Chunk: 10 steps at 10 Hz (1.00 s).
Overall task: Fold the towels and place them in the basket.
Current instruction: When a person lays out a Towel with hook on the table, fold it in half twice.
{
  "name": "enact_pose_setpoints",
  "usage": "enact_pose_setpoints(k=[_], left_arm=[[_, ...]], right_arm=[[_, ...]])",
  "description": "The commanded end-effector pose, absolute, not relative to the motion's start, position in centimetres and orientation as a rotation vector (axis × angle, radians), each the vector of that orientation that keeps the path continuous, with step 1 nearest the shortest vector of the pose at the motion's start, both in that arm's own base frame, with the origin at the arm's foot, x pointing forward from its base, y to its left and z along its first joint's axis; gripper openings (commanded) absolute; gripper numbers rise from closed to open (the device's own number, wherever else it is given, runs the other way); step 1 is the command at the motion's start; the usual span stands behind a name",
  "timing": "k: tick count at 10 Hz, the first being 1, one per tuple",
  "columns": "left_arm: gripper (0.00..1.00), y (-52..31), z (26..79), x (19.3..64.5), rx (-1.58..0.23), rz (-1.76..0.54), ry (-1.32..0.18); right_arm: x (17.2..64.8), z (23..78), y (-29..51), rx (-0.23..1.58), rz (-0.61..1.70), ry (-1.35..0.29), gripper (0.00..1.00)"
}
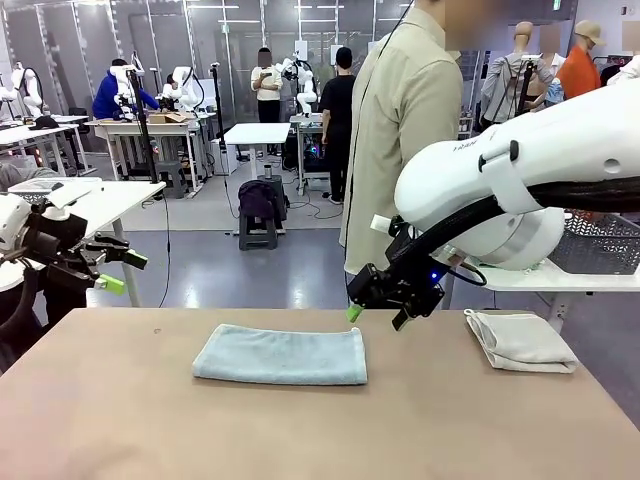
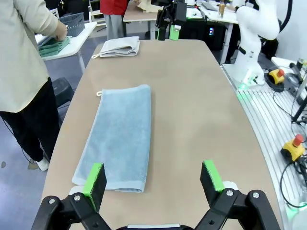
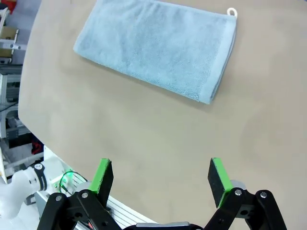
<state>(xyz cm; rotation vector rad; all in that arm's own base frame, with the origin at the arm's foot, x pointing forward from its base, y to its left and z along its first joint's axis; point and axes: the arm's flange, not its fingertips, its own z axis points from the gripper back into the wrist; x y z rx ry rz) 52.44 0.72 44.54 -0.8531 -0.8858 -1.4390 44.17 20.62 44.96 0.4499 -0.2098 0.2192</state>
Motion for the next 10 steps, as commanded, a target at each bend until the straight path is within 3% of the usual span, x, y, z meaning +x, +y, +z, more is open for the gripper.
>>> enact_pose_setpoints(k=[1,6,10], left_arm=[[1.00,0.8,44.9,51.8,-0.839,-1.448,-0.896],[1.00,0.8,44.9,51.8,-0.839,-1.448,-0.896],[1.00,0.8,44.9,51.8,-0.839,-1.448,-0.896]], right_arm=[[45.3,44.3,22.4,0.407,0.105,-0.206,1.00],[52.8,38.4,24.3,0.370,-0.050,-0.159,1.00],[55.5,34.0,24.5,0.250,-0.063,-0.163,1.00]])
